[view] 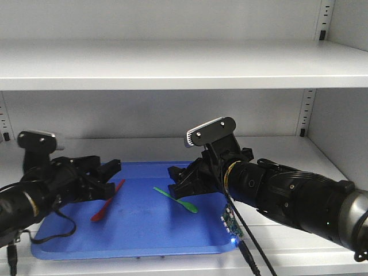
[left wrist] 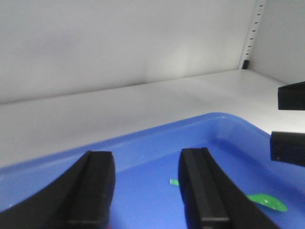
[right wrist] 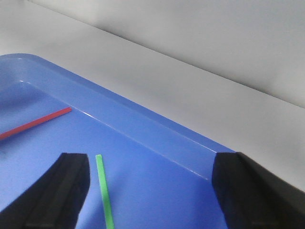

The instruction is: Sort red and green spoons into left cabinet

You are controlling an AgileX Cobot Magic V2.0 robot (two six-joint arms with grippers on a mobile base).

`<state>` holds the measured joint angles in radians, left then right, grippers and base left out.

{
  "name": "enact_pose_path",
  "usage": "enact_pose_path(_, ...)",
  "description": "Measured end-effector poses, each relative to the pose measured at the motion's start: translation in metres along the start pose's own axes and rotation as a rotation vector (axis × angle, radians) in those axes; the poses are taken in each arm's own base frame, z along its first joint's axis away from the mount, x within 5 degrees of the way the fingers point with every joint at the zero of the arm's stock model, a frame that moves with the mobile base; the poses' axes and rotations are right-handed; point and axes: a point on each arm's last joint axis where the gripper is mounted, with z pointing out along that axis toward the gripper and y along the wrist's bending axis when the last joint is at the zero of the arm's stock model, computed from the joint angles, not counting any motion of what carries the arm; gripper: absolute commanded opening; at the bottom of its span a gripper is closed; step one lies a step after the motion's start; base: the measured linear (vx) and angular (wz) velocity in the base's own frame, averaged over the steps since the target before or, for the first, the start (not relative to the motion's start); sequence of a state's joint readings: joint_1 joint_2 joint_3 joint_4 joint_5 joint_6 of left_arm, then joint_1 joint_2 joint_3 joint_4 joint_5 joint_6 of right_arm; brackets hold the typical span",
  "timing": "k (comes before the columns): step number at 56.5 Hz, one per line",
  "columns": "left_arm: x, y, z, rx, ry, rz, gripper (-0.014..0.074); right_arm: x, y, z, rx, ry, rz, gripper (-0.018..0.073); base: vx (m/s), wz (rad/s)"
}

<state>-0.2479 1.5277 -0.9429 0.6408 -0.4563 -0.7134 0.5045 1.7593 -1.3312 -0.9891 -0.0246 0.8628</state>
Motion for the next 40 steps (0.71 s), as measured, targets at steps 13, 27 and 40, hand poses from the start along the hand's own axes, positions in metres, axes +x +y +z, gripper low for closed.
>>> enact_pose_path(13,-0.003,-0.008,-0.072,-0.125,-0.051,-0.126,0.0161,0.000,0.000,0.000,0.000,0.000,0.000,0.0585,0.00,0.00)
enact_pose_path(27,0.020,-0.020,-0.161,-0.227,-0.102,-0.028,-0.0009,0.000,0.000,0.000,0.002,0.001,0.000,0.0585,0.00,0.00)
enact_pose_path(40,0.053,-0.025,-0.211,-0.254,-0.158,0.027,-0.0008,0.000,0.000,0.000,0.002,0.001,0.000,0.0585,0.00,0.00)
